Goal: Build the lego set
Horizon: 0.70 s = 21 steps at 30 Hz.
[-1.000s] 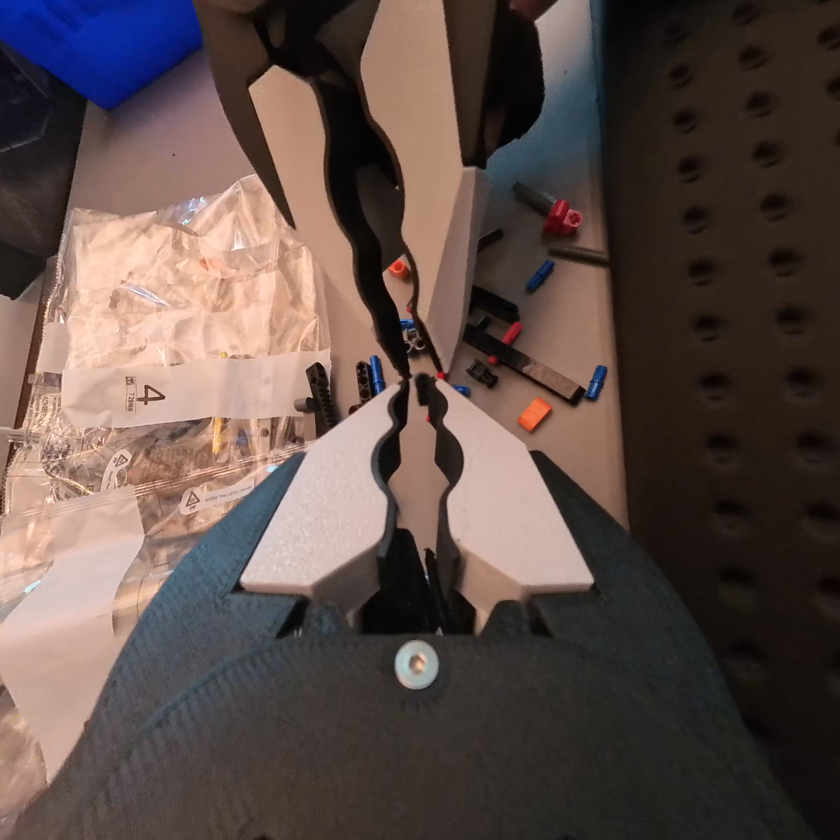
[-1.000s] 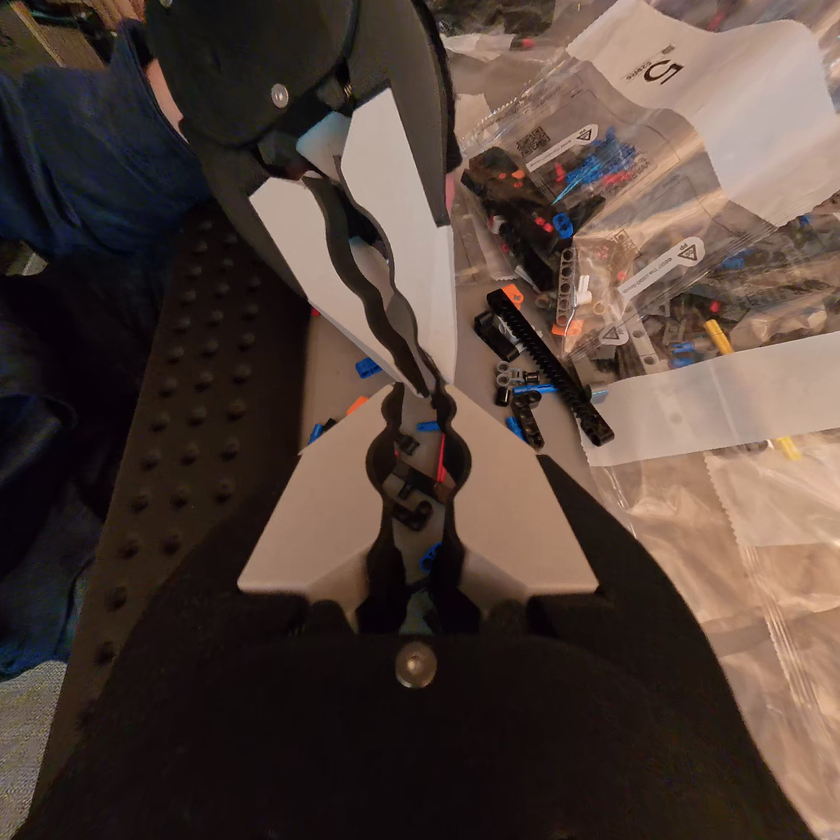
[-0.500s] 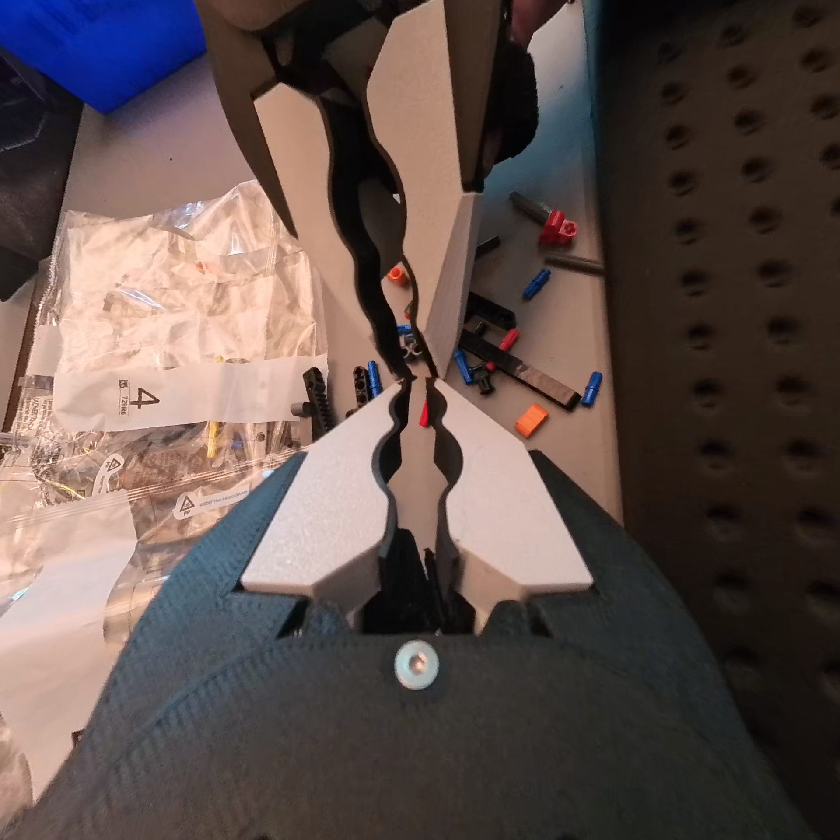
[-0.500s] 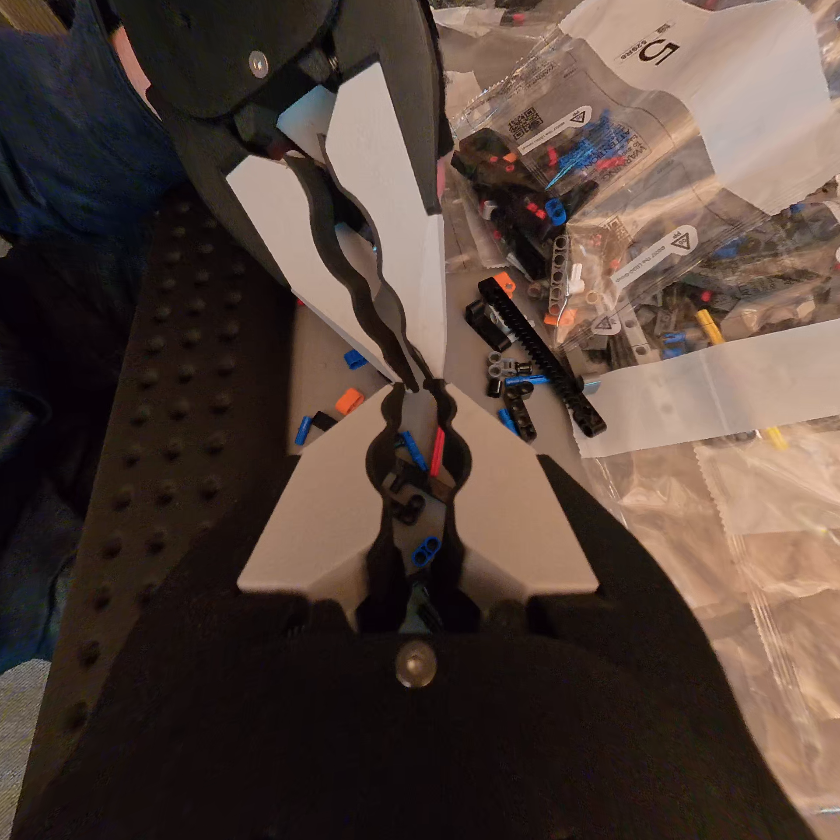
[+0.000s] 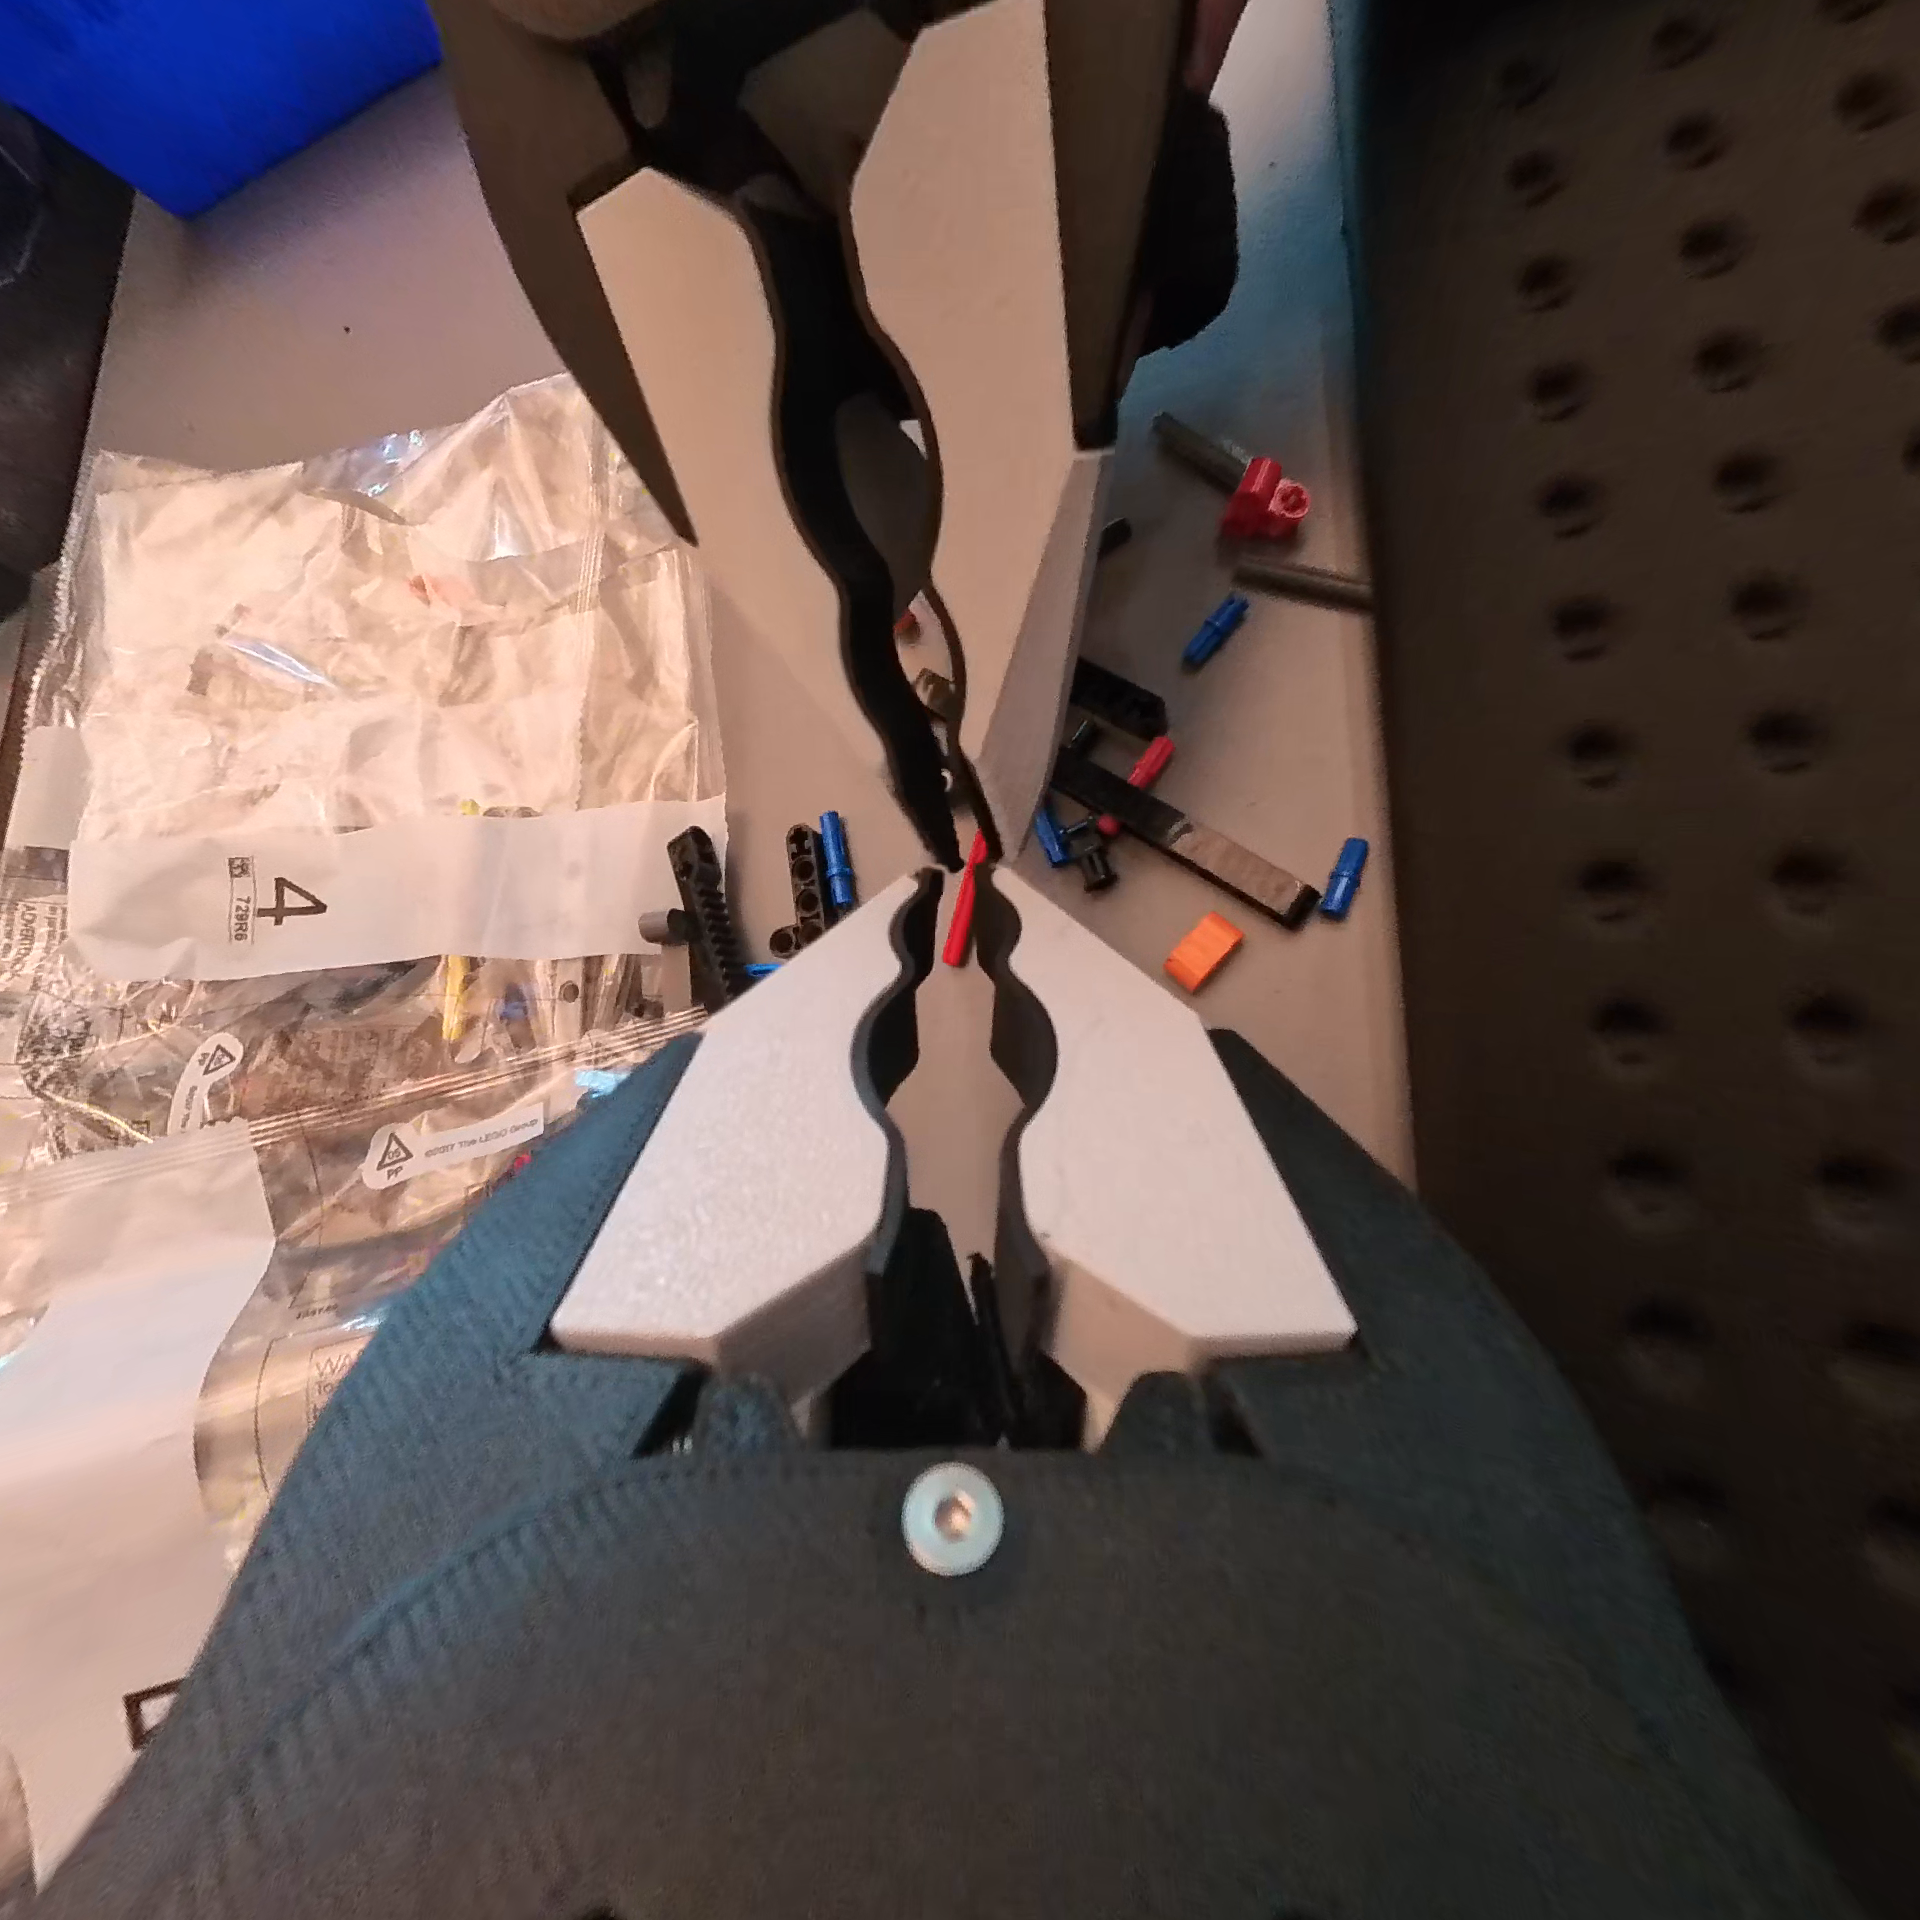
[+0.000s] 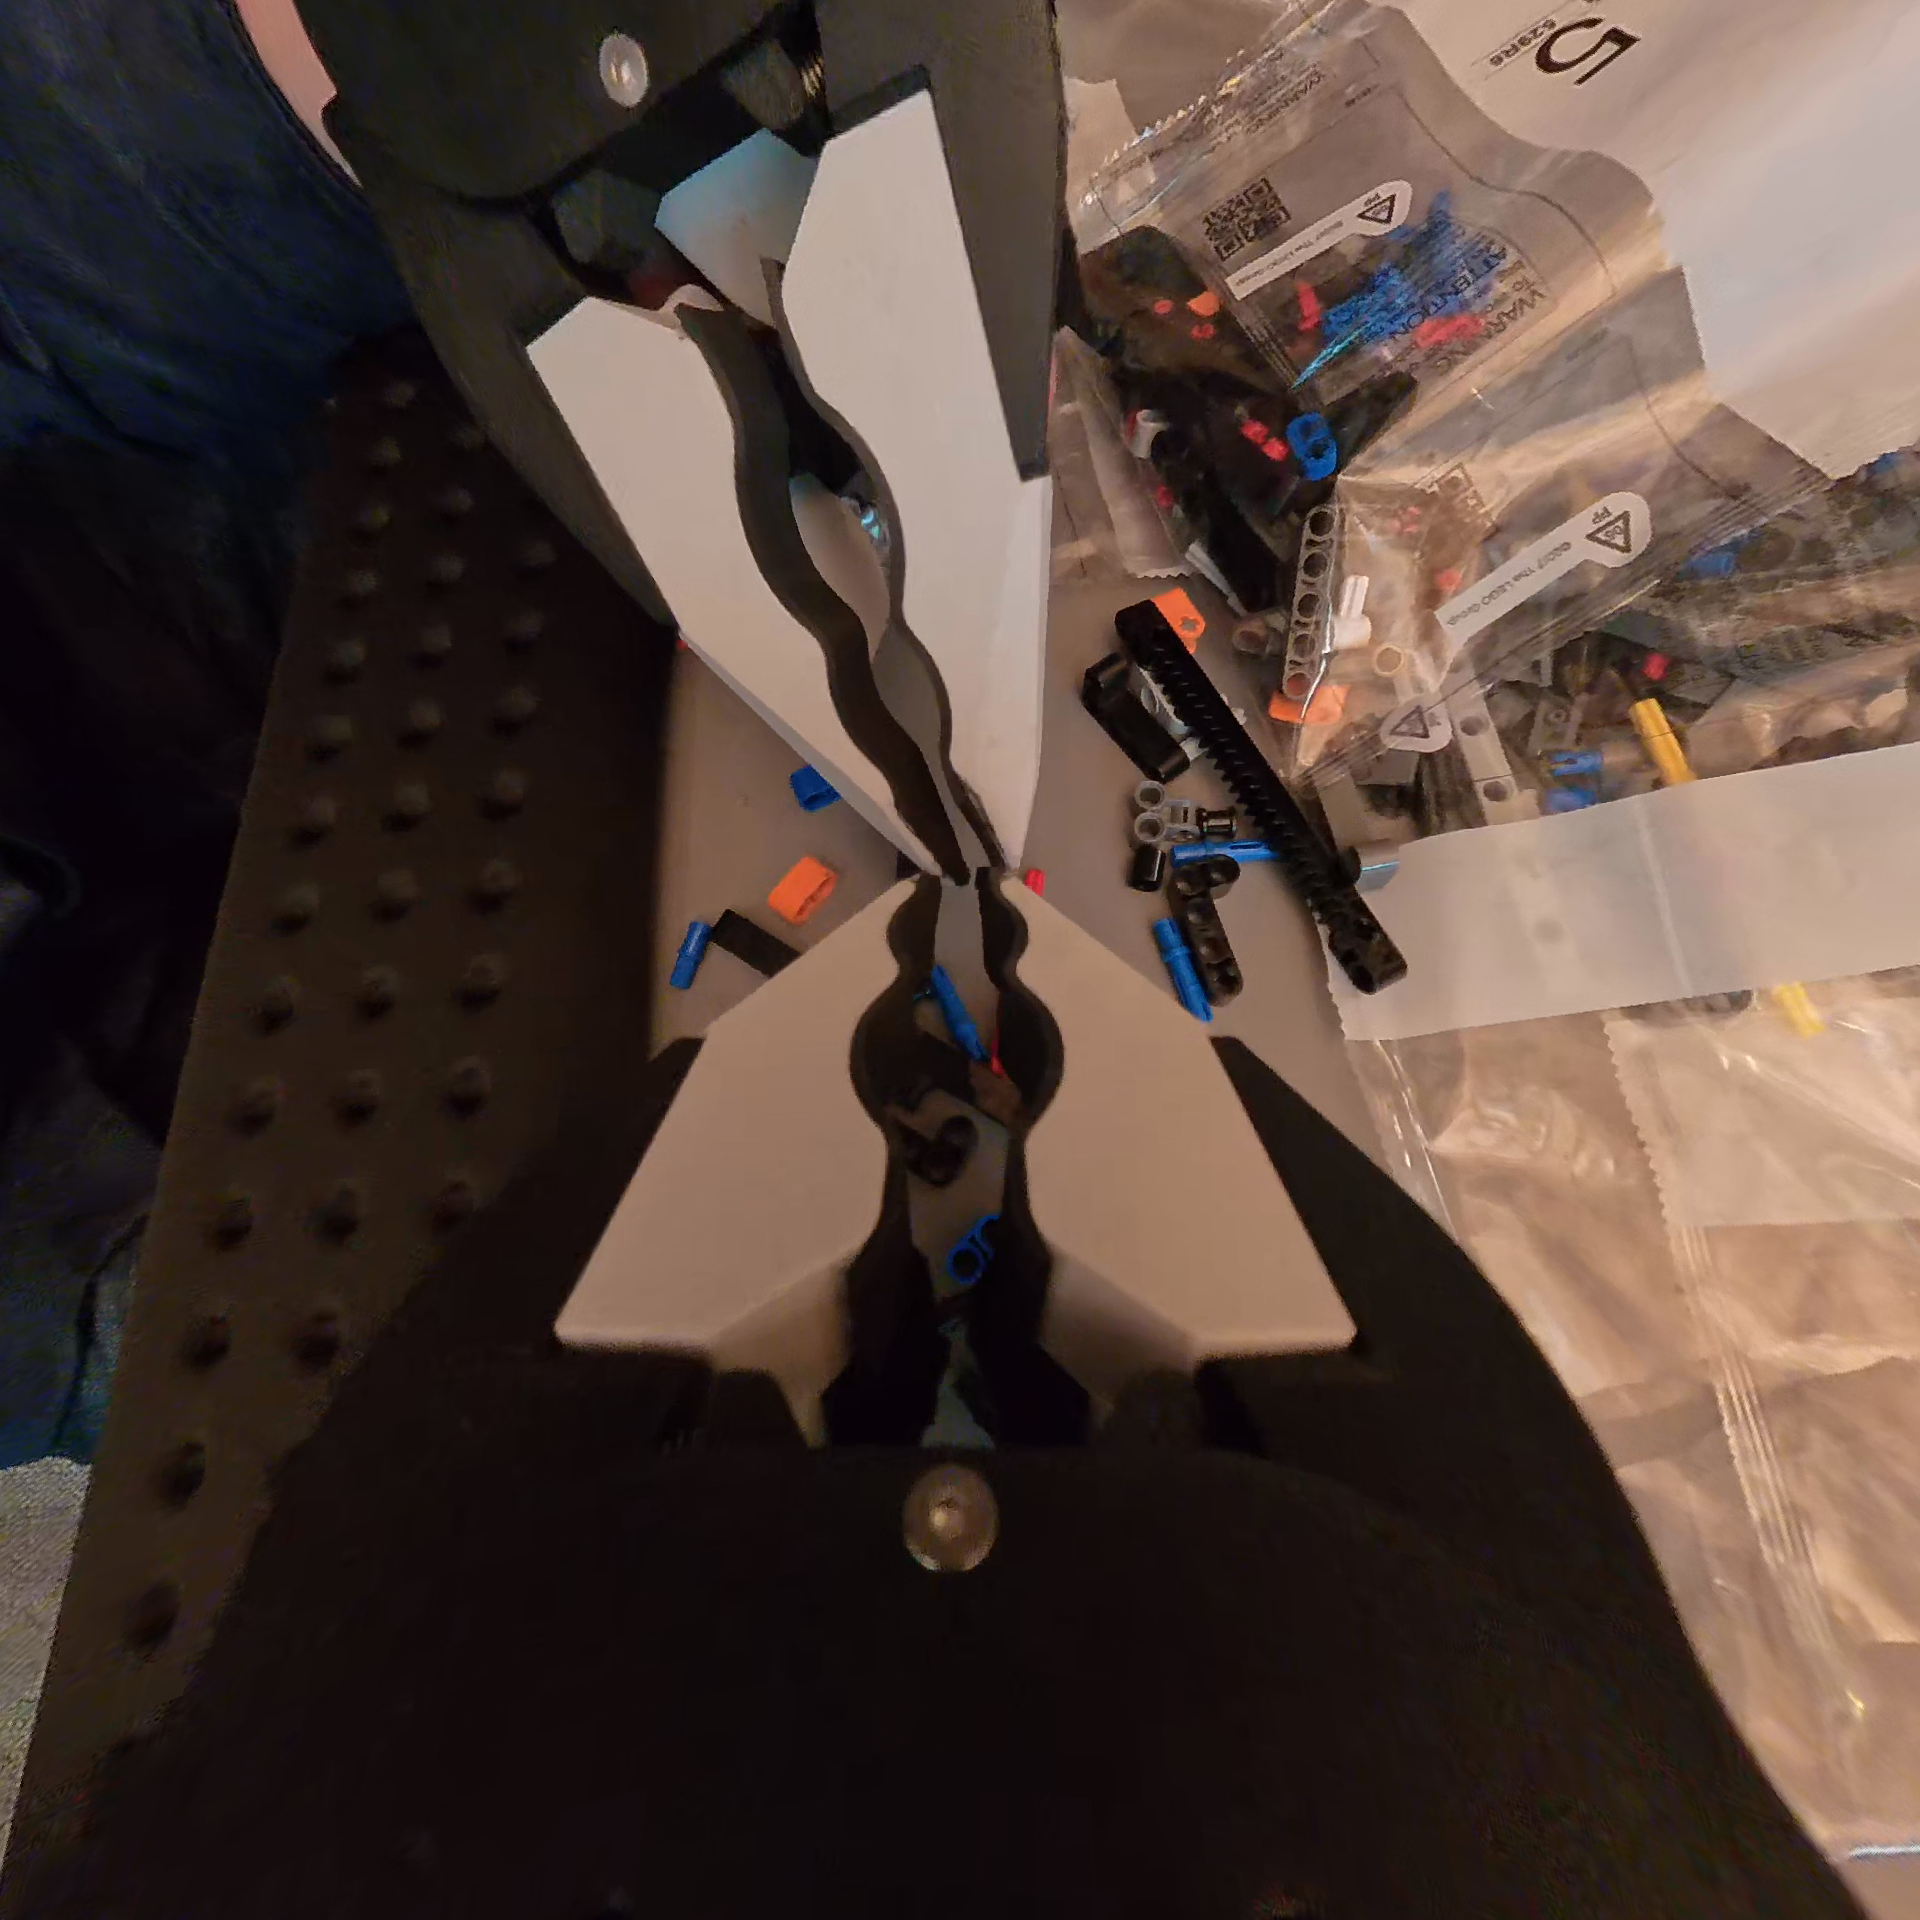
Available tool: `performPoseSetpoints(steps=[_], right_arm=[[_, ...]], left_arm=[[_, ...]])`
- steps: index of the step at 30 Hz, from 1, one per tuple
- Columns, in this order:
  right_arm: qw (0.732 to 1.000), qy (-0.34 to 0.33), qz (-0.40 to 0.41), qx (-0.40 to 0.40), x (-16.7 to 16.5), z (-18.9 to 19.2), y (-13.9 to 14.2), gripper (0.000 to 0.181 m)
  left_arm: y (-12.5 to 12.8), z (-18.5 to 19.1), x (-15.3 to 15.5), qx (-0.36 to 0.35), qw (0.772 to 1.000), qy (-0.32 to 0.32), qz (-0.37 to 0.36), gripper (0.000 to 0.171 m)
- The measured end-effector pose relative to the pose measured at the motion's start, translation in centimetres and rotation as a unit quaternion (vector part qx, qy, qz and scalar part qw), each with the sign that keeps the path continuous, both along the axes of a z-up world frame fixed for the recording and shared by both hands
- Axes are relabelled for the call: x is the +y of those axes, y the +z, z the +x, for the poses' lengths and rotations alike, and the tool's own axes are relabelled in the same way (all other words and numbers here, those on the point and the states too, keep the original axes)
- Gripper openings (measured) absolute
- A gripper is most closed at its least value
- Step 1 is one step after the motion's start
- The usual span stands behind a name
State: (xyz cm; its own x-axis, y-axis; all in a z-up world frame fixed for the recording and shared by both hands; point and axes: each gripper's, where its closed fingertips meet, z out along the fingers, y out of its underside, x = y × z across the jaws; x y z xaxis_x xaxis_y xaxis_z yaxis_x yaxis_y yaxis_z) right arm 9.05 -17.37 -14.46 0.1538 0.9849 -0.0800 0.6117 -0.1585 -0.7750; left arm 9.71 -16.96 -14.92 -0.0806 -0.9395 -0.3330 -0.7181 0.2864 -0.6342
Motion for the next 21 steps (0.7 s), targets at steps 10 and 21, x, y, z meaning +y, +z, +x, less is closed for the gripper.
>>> performPoseSetpoints(steps=[10, 21], right_arm=[[1.000, 0.012, 0.003, -0.028, -0.5, -0.1, -1.0, 0.005], [1.000, -0.014, 0.019, 0.001, 0.5, 0.5, 0.5, 0.000]], left_arm=[[-0.7, -0.1, 0.1, 0.015, 1.000, 0.004, -0.010, 0.007], [0.3, -0.2, 0.2, -0.029, 0.999, 0.002, -0.043, 0.000]])
